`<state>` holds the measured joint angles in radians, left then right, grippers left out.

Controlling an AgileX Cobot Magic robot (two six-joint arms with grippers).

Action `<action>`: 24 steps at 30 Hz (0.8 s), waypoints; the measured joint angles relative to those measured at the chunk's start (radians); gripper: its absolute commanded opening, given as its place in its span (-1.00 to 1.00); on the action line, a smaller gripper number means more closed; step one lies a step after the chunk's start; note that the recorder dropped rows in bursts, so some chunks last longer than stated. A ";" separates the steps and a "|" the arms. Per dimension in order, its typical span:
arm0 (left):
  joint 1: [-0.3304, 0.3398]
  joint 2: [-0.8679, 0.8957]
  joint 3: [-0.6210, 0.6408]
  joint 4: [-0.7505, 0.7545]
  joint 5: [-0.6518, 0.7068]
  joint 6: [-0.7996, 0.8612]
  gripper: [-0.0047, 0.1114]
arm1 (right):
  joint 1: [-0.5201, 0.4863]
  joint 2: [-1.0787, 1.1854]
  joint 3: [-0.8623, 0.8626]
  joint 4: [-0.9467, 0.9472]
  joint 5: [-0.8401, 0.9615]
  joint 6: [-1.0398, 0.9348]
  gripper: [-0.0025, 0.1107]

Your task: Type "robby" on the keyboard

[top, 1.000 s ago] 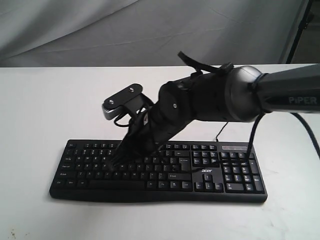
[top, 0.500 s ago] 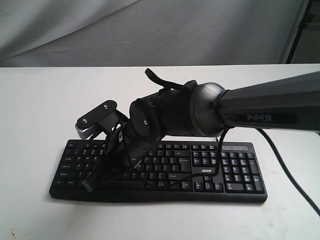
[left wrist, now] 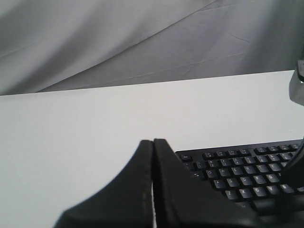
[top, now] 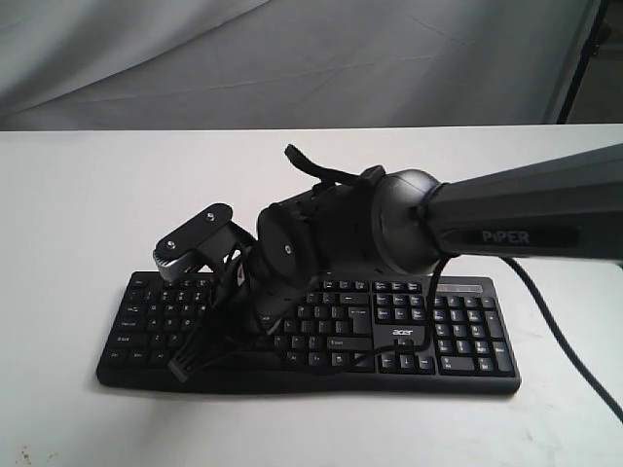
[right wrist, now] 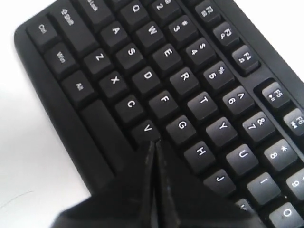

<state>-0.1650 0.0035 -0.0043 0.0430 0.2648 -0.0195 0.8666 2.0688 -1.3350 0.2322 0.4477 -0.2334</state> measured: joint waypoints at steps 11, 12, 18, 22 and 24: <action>0.000 0.000 0.000 0.000 0.000 0.000 -0.92 | 0.000 0.041 0.012 0.002 -0.064 0.000 -0.96; 0.000 0.000 0.000 0.000 0.000 0.000 -0.92 | 0.000 0.041 0.012 0.002 -0.064 0.000 -0.96; 0.000 0.000 0.000 0.000 0.000 0.000 -0.92 | 0.000 0.017 0.013 0.002 -0.058 0.000 -0.96; 0.000 0.000 0.000 0.000 0.000 0.000 -0.92 | 0.000 0.007 0.013 0.000 -0.056 0.000 -0.96; 0.000 0.000 0.000 0.000 0.000 0.000 -0.92 | 0.000 0.007 0.013 0.000 -0.054 0.000 -0.96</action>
<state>-0.1650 0.0035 -0.0043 0.0430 0.2648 -0.0195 0.8666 2.0753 -1.3220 0.2326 0.3940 -0.2334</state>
